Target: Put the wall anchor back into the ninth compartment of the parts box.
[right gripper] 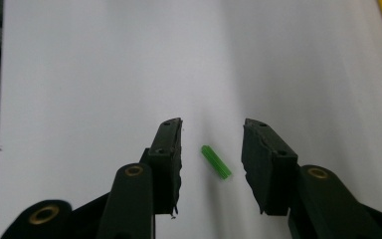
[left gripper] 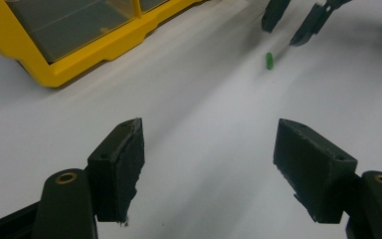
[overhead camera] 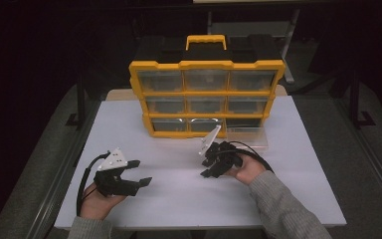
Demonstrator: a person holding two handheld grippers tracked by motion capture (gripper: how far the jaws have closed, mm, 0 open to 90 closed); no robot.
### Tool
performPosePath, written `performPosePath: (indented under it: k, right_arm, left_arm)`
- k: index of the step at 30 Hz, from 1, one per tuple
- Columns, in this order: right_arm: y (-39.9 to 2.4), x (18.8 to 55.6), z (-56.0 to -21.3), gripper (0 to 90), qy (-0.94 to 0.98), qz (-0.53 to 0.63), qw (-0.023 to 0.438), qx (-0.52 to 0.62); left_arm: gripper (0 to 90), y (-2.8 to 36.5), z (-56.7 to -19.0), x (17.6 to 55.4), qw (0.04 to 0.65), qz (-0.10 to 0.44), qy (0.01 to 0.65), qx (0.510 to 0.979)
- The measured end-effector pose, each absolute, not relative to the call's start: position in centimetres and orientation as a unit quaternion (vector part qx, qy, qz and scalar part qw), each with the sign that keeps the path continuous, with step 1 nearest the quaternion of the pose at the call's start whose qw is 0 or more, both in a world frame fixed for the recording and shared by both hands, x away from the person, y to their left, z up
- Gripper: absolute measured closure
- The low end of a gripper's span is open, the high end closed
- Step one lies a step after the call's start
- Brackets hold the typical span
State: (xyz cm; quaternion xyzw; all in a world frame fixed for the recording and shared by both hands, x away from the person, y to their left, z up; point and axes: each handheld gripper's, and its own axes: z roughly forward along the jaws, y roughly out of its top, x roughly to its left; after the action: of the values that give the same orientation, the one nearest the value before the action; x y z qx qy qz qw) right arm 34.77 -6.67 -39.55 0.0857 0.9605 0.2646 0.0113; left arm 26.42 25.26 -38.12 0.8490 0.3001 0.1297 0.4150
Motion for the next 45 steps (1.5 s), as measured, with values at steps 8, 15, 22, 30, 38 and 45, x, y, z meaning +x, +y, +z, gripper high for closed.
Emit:
performPosePath:
  k: [8,15,22,30,38,45]
  right_arm:
    - [-6.1,35.4,-41.4,63.2,0.967,0.238,0.002,0.092]
    - [-6.1,35.6,-42.0,71.3,0.970,0.228,-0.002,0.085]
    - [-6.0,35.4,-42.4,76.7,0.972,0.222,0.010,0.074]
    - [-5.9,35.4,-42.6,82.5,0.974,0.213,0.011,0.072]
    - [-6.1,35.8,-42.7,83.2,0.972,0.220,-0.005,0.079]
    - [-6.2,36.1,-42.7,83.4,0.970,0.224,-0.018,0.089]
  left_arm:
    - [28.0,25.3,-38.0,26.3,0.424,0.129,0.300,0.845]
    - [27.9,25.3,-38.0,26.4,0.421,0.128,0.298,0.847]
    - [27.9,25.2,-38.1,26.4,0.421,0.125,0.305,0.845]
    - [27.9,25.4,-38.0,26.4,0.422,0.129,0.304,0.845]
    - [27.2,25.2,-38.0,26.4,0.421,0.130,0.299,0.847]
    - [27.0,25.2,-38.0,26.4,0.421,0.126,0.302,0.846]
